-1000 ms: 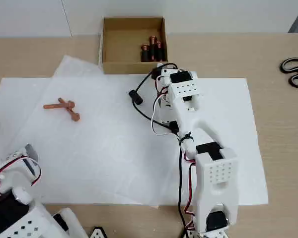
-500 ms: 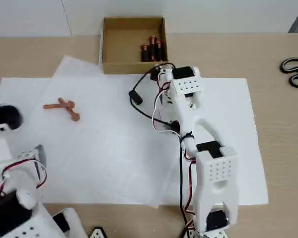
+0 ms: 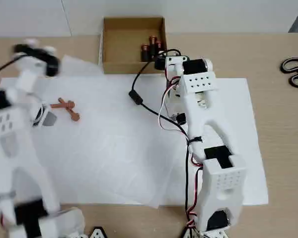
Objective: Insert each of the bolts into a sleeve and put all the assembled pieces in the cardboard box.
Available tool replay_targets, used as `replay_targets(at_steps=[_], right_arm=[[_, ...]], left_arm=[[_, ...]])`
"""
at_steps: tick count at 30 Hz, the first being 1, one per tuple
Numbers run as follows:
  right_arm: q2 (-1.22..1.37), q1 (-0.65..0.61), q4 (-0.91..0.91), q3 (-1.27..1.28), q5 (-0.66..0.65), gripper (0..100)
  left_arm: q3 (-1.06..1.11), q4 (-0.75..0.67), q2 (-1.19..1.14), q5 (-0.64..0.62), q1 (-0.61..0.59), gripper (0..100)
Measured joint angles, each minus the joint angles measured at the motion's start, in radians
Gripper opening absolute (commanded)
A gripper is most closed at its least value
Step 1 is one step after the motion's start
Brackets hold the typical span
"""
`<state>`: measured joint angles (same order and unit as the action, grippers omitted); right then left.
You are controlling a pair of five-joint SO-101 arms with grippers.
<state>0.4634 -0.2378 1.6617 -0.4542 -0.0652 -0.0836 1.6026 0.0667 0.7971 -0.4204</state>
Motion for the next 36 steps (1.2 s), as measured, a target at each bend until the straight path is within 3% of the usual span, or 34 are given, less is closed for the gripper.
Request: replay_targets(at_steps=[4, 9, 12, 20, 36], right_arm=[[0.0, 0.02, 0.0, 0.0, -0.015, 0.3], [0.0, 0.032, 0.0, 0.0, -0.015, 0.3], [0.0, 0.031, 0.0, 0.0, -0.015, 0.3], [0.0, 0.032, 0.0, 0.023, -0.068, 0.3], [0.0, 0.031, 0.0, 0.023, -0.071, 0.3]], left_arm=[[-0.157, 0.0, -0.241, 0.319, 0.003, 23], [-0.328, -0.052, -0.486, 0.457, 0.005, 18], [-0.397, -0.121, -0.603, 0.468, 0.006, 12], [-0.508, -0.175, -0.752, 0.486, 0.046, 21], [-0.704, -0.173, -0.973, 0.491, 0.107, 18]])
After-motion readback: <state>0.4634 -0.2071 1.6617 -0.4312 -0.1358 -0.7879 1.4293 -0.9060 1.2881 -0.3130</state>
